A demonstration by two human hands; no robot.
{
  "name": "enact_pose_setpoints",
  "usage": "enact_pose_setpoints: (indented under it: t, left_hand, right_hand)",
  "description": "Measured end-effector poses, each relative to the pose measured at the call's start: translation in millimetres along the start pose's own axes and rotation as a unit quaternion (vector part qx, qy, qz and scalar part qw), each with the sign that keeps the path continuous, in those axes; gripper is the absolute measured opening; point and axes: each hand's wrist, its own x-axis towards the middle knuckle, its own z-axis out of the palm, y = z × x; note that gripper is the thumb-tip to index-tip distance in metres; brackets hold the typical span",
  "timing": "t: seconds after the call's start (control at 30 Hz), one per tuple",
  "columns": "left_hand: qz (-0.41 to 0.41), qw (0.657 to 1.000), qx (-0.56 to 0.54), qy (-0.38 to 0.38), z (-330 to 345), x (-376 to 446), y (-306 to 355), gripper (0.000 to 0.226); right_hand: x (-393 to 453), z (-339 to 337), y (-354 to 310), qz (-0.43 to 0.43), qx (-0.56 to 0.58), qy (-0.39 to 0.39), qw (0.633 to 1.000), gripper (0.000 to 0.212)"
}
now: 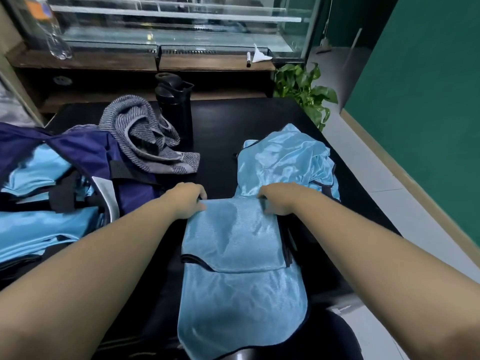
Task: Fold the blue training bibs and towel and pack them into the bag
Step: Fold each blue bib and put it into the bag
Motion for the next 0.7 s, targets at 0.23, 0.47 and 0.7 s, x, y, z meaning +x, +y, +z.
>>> enact_pose_setpoints:
  t: [0.23, 0.47, 0.7]
  left_hand:
    - [0.025, 0.997, -0.053, -0.059, -13.8, 13.5, -0.6, 0.015]
    - [0.047, 0.994, 0.02, -0.097, -25.0, 10.7, -7.6, 0.015]
    - [0.04, 0.967, -0.061, 0.243, -37.2, -17.4, -11.9, 0.012]
  right_hand:
    - [10.9, -7.8, 7.8, 0.004, -0.038, -0.085, 0.996, 0.038]
    - [12.5, 2.1, 11.9, 0.001, -0.009, -0.049, 0.999, 0.004]
    - [-18.5, -12.6, 12.4, -0.013, 0.011, 0.264, 0.964, 0.007]
